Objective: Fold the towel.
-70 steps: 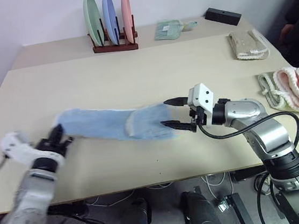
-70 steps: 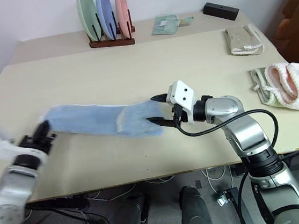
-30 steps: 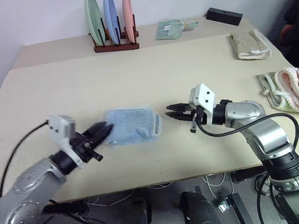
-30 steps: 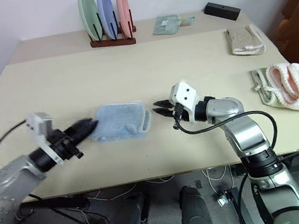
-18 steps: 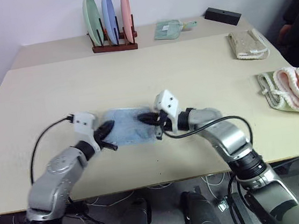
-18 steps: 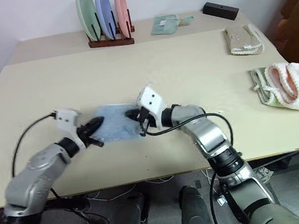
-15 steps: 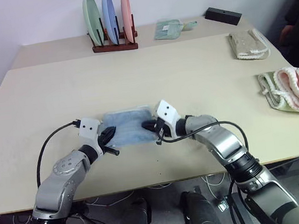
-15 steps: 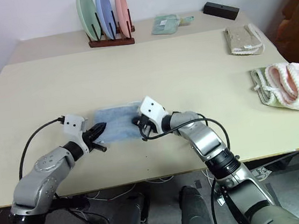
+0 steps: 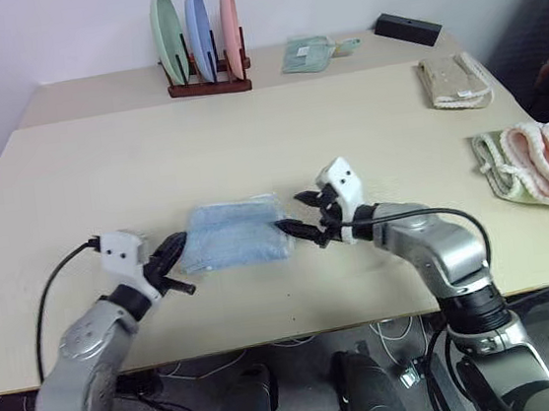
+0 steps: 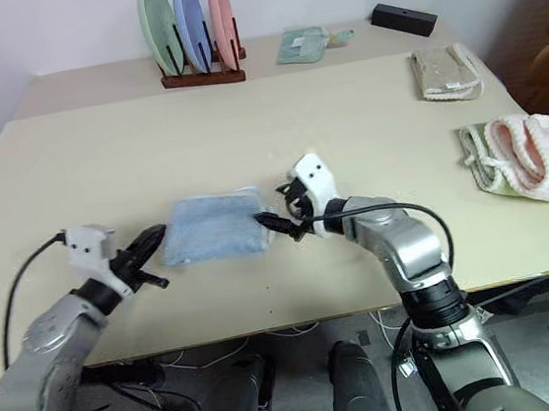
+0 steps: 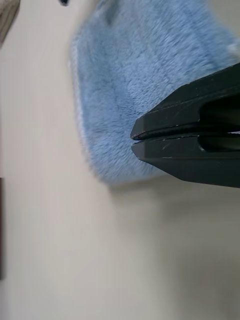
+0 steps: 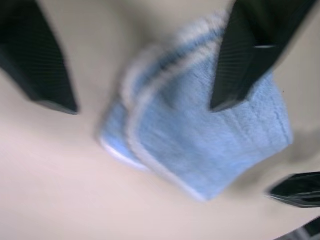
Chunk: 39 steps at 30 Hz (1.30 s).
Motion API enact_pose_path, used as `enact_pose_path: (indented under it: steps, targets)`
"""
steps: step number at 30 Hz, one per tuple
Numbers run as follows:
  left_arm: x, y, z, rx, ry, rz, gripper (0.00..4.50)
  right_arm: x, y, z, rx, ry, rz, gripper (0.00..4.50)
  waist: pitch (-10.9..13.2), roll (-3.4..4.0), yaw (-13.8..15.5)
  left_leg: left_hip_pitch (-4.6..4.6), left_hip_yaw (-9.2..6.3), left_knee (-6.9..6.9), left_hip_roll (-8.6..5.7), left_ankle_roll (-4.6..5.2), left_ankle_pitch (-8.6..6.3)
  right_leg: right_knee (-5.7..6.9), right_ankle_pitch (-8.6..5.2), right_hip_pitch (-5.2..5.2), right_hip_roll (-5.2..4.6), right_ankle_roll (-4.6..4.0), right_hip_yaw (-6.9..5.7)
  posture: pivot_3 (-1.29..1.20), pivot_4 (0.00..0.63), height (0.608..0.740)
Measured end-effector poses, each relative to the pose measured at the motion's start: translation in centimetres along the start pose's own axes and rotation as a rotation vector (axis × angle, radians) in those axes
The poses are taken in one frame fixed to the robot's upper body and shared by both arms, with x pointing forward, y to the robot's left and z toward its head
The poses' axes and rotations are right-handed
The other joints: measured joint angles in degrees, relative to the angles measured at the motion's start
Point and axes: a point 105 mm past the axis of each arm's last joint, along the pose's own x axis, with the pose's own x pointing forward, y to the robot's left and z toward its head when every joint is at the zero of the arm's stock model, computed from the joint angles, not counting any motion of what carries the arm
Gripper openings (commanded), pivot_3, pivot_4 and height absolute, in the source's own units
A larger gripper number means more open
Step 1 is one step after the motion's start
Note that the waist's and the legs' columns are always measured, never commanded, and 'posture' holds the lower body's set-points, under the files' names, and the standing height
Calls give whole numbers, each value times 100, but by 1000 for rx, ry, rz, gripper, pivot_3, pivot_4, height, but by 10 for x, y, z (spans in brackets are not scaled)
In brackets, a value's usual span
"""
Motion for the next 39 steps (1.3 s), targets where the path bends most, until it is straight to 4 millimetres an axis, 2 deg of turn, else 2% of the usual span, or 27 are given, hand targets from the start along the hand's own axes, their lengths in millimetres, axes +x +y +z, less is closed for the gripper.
enact_pose_path:
  steps: [3,6,11,14,16,21,25,27,31,34,36,39]
  targets:
    - [-6,0,5,36,-8,-28,0,2,0,-9,173,30,-15,4407,1,1,1,0,1,-2,0,0,0,0,0,-2,0,0,0,0,150,740]
    - [-7,-4,11,60,-28,-66,0,9,7,-14,275,60,11,4407,1,2,-2,-1,3,-2,-1,0,0,-2,0,-2,-1,0,0,0,150,740]
    - [-7,-15,16,84,-53,-116,0,33,20,-15,382,82,52,4407,1,2,-47,2,3,-9,-1,-1,1,0,2,-4,0,2,0,0,150,740]
    - [-5,-18,16,84,-56,-125,0,46,28,-11,417,85,77,3654,1,2,-114,2,1,-17,-1,-2,2,0,2,-7,0,3,-1,0,150,740]
    - [-4,-21,15,83,-56,-130,0,51,30,-14,445,92,78,2757,1,3,-116,3,1,-21,-2,-2,2,0,2,-9,0,3,-1,0,150,740]
    - [-2,-23,12,84,-50,-128,0,53,31,-12,502,69,86,150,1,3,-125,3,1,-23,-2,-3,2,2,2,-12,1,3,-1,0,150,740]
    - [-2,-26,14,86,-56,-134,0,49,29,3,528,2,109,68,2,4,-131,2,1,-23,-2,-3,2,2,2,-12,1,3,-1,0,150,740]
    - [-1,-27,14,91,-59,-136,0,43,18,16,529,-67,80,68,2,5,-121,2,1,-22,-2,-3,2,2,3,-12,1,3,-1,0,150,740]
    - [4,-31,17,98,-67,-151,0,10,-35,59,509,-284,-100,68,3,6,-93,0,5,-20,-6,-5,4,0,3,-9,0,4,-2,0,150,740]
    - [12,-35,19,99,-79,-176,0,-46,-104,79,548,-454,-370,68,3,6,-44,-1,15,-20,-9,-6,5,-4,3,-6,-1,4,-5,0,150,740]
    - [17,-35,15,96,-69,-184,0,-88,-139,82,581,-560,-537,68,3,6,-76,1,19,-29,-7,-5,4,-4,3,-6,0,4,-6,0,150,740]
    - [29,-42,19,85,-89,-219,0,-125,-173,59,718,-625,-736,68,3,7,-130,4,25,-31,-3,-4,5,1,3,-7,0,3,-5,0,150,740]
